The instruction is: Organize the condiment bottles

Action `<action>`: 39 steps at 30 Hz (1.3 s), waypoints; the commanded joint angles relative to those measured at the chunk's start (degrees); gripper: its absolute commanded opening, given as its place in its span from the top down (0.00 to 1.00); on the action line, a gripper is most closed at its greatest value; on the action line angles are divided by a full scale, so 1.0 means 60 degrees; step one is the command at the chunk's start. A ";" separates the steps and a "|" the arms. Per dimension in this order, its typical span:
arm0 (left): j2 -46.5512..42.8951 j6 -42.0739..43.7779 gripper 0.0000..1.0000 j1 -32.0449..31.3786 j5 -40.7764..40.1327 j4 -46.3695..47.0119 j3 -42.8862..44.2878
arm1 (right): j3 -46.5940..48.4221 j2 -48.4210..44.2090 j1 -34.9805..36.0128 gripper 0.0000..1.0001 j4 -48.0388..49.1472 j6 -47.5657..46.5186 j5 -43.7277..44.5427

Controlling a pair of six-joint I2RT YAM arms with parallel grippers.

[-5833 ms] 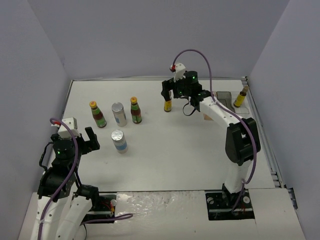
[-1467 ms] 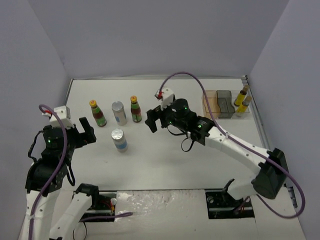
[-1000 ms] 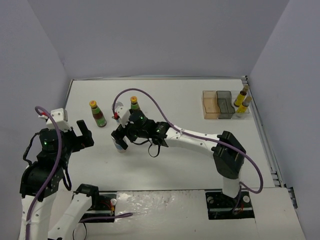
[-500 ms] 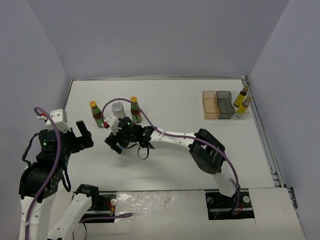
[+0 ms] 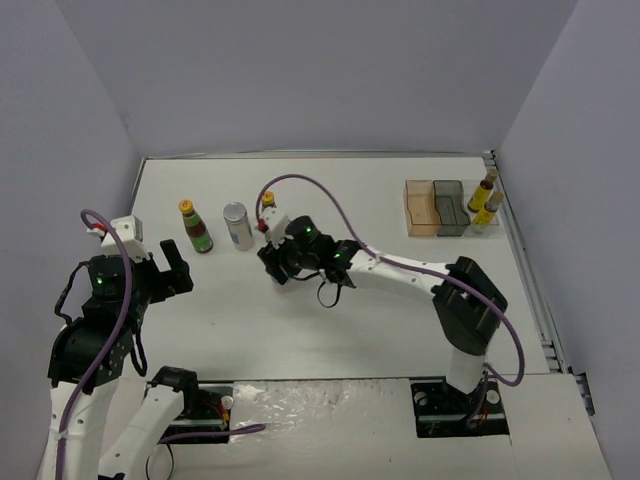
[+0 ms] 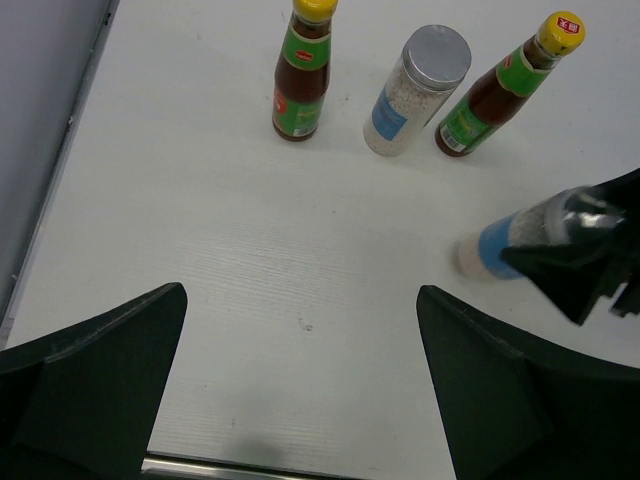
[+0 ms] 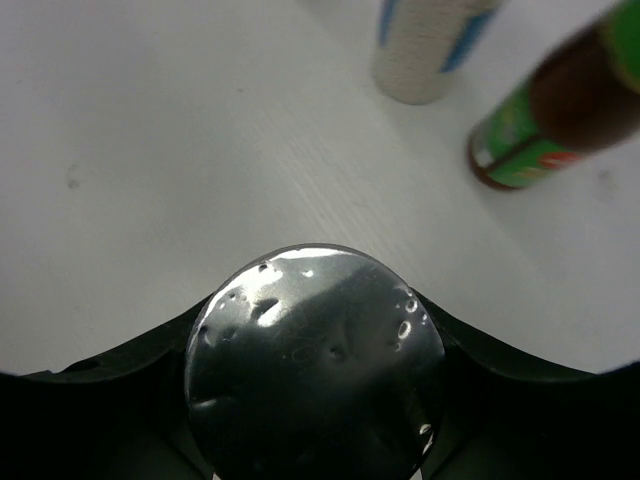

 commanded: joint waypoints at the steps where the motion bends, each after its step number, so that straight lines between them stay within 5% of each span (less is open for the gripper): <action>1: 0.0211 -0.0106 0.03 -0.0029 0.0422 0.1061 -0.0379 | -0.0277 -0.2446 -0.1723 1.00 0.0116 0.0011 0.0970; 8: 0.0088 -0.0008 0.03 -0.0029 0.0682 0.1697 -0.1067 | -0.0050 -0.3633 -0.5984 1.00 -0.0602 -0.0133 0.0870; 16: -0.0334 0.0249 0.03 -0.0029 0.0626 0.2530 -0.2029 | 0.1451 -0.2031 -0.9345 1.00 -0.0623 0.0161 0.0080; 39: -0.0813 0.0417 0.03 -0.0014 0.0462 0.3062 -0.2773 | 0.2818 0.1259 -1.0256 1.00 0.0844 0.0156 0.0261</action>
